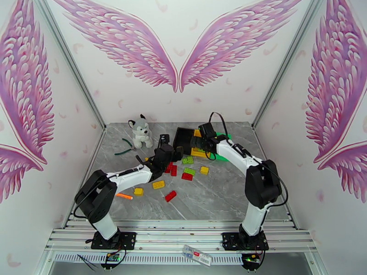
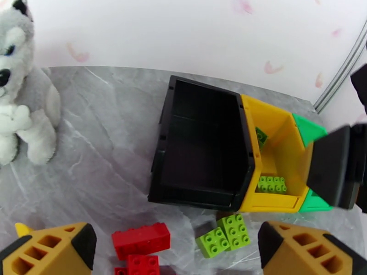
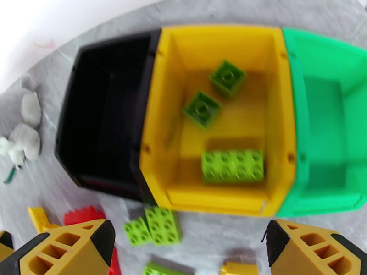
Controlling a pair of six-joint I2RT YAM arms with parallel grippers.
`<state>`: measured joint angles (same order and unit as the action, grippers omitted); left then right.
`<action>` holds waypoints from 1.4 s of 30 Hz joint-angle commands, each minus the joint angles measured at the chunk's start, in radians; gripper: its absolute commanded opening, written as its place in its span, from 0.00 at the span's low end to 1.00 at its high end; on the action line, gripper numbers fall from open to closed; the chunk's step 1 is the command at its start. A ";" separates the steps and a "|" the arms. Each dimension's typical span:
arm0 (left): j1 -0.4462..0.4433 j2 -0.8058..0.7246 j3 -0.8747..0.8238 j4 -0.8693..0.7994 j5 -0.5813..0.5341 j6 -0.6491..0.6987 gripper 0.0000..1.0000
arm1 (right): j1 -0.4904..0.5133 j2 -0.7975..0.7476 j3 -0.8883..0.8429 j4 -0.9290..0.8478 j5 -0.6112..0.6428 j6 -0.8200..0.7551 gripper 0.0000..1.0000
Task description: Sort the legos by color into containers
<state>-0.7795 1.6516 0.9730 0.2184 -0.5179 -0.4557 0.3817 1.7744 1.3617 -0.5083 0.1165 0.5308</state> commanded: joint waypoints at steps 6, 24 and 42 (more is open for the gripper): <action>-0.028 -0.164 -0.114 0.056 -0.036 0.123 0.99 | 0.053 -0.139 -0.277 0.242 -0.149 -0.028 0.85; 0.051 -0.233 -0.256 0.132 0.162 0.037 0.99 | 0.237 0.110 -0.155 0.178 0.019 -0.161 0.88; 0.077 -0.178 -0.260 0.206 0.208 0.012 0.97 | 0.265 0.139 -0.207 0.145 0.077 -0.131 0.88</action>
<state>-0.7101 1.4673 0.7128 0.4015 -0.3401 -0.4446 0.6262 1.9465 1.1889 -0.3172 0.1551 0.3752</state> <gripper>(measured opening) 0.974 0.880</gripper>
